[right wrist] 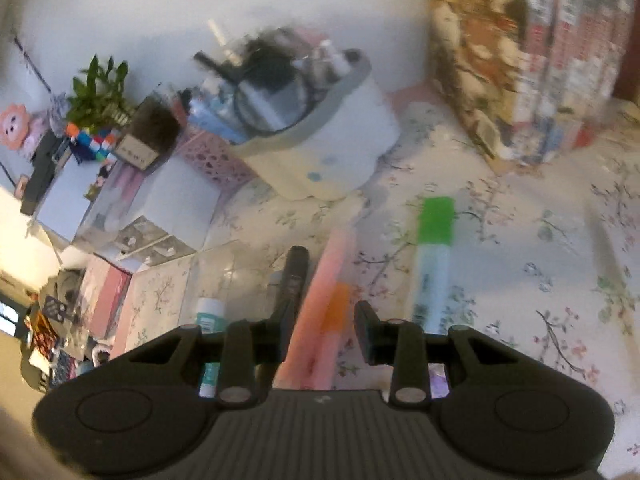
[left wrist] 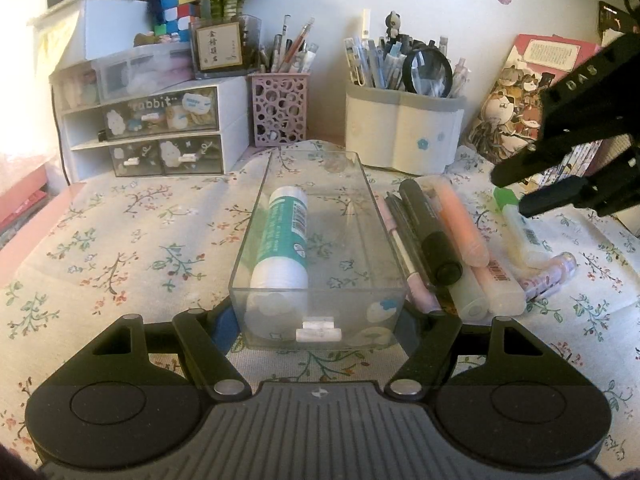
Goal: Organize stationery
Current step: 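Grasp the black marker from the pile with the right gripper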
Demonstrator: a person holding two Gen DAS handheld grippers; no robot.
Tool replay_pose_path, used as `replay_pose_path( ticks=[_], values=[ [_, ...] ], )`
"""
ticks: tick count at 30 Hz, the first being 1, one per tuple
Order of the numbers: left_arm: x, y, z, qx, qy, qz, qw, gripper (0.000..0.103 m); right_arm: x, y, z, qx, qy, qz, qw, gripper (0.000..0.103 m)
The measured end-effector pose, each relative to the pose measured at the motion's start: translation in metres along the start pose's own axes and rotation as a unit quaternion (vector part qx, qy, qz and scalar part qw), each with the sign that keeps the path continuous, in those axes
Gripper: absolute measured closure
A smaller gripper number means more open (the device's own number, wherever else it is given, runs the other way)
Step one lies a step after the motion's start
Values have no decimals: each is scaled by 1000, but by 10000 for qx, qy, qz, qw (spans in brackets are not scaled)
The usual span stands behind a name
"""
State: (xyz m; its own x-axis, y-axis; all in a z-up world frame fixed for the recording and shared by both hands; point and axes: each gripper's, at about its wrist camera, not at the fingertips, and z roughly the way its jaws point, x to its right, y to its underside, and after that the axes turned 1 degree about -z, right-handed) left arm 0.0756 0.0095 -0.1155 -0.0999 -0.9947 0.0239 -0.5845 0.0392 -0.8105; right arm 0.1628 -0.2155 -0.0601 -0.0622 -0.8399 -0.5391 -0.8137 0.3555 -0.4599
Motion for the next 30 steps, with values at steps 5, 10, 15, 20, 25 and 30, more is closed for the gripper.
replay_pose_path(
  ticks=[5,10,15,20,25,30],
  values=[
    [0,1,0,12,12,-23,10000,30,7,2,3,-6,184,17,9998,84],
    [-1,1,-1,28,42,-63,10000,30,-2,10,18,-156,270,-212,9993,85],
    [1,1,0,10,9,-7,10000,30,-15,3,12,44,69,-322,9994,90],
    [2,1,0,-2,-4,26,10000,30,-51,-1,29,-210,114,-1049,9942,92],
    [2,1,0,-3,-14,44,10000,30,-70,-4,51,-575,333,-1499,9865,92],
    [2,1,0,-4,-17,56,10000,30,-69,-2,70,-736,564,-1527,9839,98]
  ],
)
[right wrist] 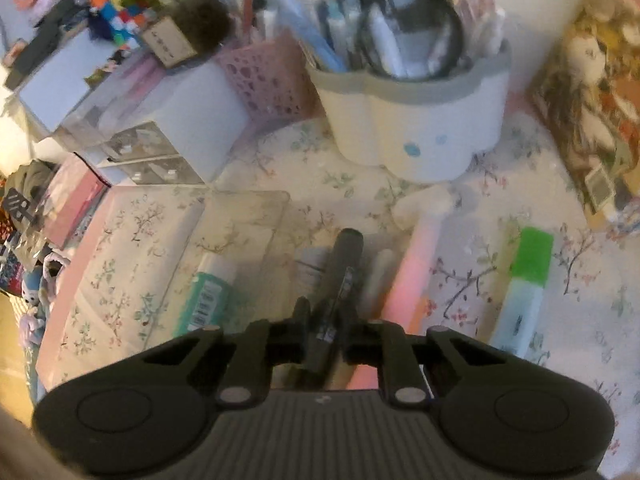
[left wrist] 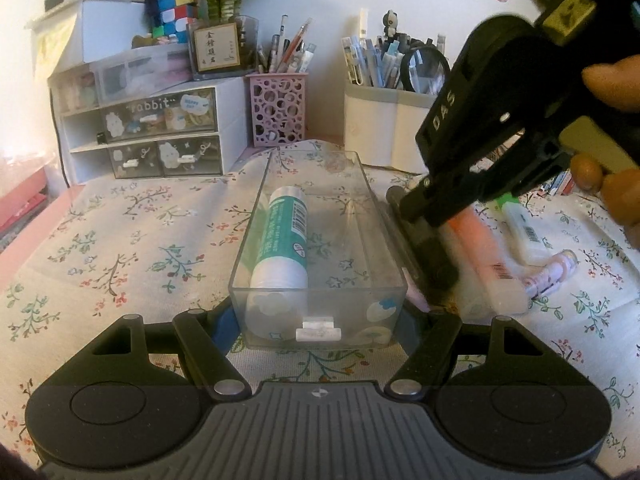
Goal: Organize stationery
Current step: 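Grasp the black marker from the pile with the right gripper, then carry the black marker into the clear tray beside the glue stick and release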
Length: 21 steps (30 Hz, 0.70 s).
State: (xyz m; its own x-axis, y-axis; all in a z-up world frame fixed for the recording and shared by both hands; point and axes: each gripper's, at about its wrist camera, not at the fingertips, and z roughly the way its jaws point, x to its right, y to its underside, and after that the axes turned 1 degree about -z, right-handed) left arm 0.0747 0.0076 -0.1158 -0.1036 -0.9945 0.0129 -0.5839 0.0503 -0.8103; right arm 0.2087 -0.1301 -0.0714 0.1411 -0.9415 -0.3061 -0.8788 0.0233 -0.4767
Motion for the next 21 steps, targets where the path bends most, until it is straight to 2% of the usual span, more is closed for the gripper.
replay_pose_path(
  ticks=[6,10,13,18,21],
  values=[
    [-1,0,0,-2,22,24,10000,30,8,3,3,-7,-107,197,9997,99],
    [-1,0,0,-1,12,21,10000,30,-5,0,7,-137,152,-172,9996,97],
    [0,0,0,1,-22,16,10000,30,-10,1,12,-47,335,-318,9989,95],
    [0,-1,0,3,-16,23,10000,30,-7,7,9,146,264,-167,9994,95],
    [0,-1,0,5,-8,31,10000,30,4,11,5,252,-39,238,9994,95]
  ],
)
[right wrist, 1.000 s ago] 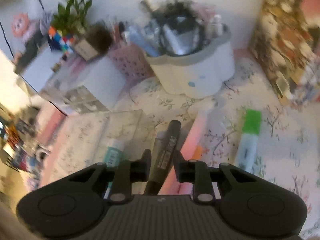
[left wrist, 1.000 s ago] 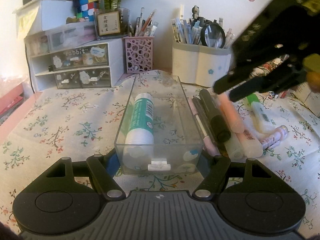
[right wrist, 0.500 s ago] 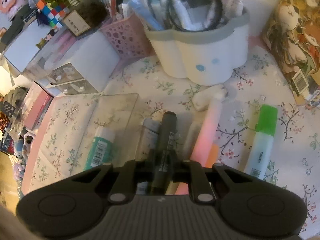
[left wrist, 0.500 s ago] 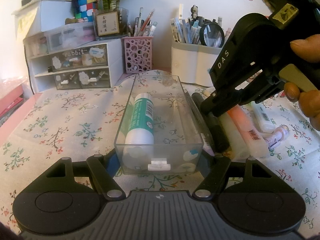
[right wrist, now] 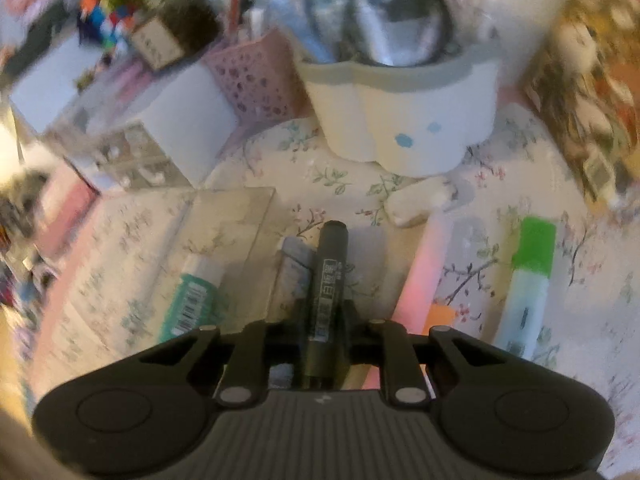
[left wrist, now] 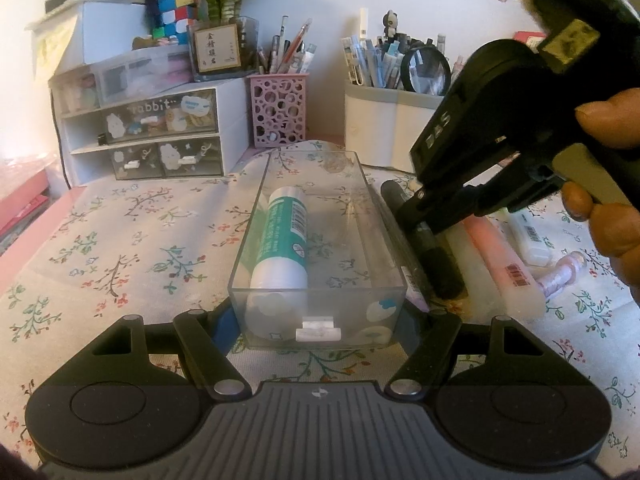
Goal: Organize stationery
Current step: 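Carry the black marker into the clear tray beside the glue stick and release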
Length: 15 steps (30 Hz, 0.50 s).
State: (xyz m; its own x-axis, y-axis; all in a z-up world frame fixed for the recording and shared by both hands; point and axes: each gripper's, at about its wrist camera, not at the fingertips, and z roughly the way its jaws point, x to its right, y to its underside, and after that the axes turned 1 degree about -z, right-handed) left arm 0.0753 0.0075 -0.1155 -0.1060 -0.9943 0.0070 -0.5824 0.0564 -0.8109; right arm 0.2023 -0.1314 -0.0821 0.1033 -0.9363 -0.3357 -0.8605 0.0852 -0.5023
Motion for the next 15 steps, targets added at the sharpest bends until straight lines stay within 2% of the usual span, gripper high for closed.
replay_pose_path(
  ticks=[4,15],
  values=[
    [0,0,0,6,-1,17,10000,31,15,2,-12,190,-258,501,9982,95],
    [0,0,-1,8,0,22,10000,31,15,-3,-41,551,-803,1029,9899,95]
  ],
)
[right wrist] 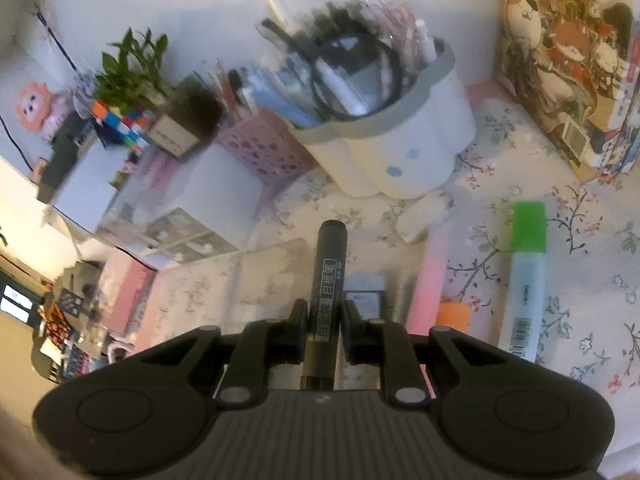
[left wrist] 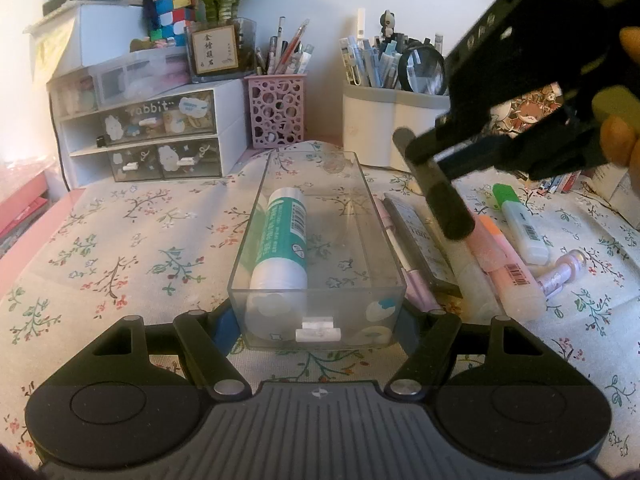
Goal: Organize stationery
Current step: 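Carry the black marker into the clear tray beside the glue stick and release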
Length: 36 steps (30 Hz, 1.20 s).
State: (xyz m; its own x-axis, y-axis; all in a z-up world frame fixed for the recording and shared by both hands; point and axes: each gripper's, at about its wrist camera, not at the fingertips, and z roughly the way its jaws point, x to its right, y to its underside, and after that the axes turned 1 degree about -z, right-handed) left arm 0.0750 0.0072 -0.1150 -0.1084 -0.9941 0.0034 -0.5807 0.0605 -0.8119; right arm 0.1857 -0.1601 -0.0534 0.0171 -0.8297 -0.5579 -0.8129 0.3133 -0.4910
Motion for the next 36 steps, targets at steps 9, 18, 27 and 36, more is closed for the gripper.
replay_pose_path(
  ticks=[9,18,27,36],
  values=[
    [0,0,0,0,-2,16,10000,31,-10,-2,-4,-55,-485,253,9985,95],
    [0,0,0,1,2,16,10000,31,-29,-5,3,-246,-806,208,9962,95],
    [0,0,0,3,10,15,10000,31,-47,-1,29,-589,-616,-16,9964,95],
    [0,0,0,4,31,27,10000,31,-51,11,46,-793,-30,-209,9966,95]
  ],
)
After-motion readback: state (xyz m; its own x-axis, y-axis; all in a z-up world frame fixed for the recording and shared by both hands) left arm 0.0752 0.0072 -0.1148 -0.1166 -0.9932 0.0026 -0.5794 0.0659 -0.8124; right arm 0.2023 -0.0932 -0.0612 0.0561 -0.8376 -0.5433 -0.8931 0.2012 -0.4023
